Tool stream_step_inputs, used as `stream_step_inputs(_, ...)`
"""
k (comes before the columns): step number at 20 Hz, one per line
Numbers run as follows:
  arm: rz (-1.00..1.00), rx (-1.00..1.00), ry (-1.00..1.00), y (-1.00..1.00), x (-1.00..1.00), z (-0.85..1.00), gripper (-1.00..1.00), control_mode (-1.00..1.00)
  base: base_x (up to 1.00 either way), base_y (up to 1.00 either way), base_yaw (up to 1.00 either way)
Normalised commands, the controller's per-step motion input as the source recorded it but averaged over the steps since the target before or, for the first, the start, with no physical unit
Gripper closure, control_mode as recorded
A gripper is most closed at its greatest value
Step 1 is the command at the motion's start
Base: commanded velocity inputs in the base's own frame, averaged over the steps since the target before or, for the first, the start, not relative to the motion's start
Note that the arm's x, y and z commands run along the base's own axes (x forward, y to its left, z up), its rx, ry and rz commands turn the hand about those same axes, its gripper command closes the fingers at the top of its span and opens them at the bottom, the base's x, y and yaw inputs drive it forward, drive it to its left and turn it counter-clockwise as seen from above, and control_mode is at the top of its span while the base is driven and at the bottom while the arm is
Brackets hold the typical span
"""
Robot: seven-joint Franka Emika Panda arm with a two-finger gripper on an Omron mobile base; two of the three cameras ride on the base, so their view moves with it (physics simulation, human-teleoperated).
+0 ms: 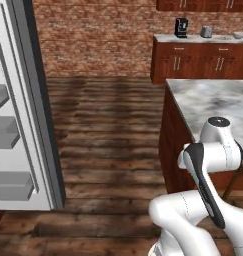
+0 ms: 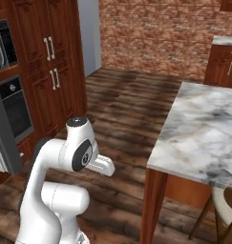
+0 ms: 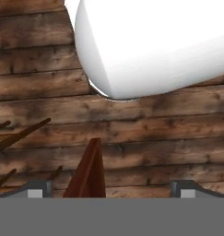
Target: Place one of the steaks on the plate and the other in the bowl. Then place the bowl in the fridge.
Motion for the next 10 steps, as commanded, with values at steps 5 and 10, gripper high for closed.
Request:
stream_step_inputs(5, 0.00, 0.00, 0.00, 0.00, 0.00, 0.00, -1.00, 1.00, 0.56, 0.40, 0.14)
stream_step_inputs(10, 0.00, 0.00, 0.00, 0.00, 0.00, 0.00, -1.00, 1.00, 0.68, 0.04, 0.06)
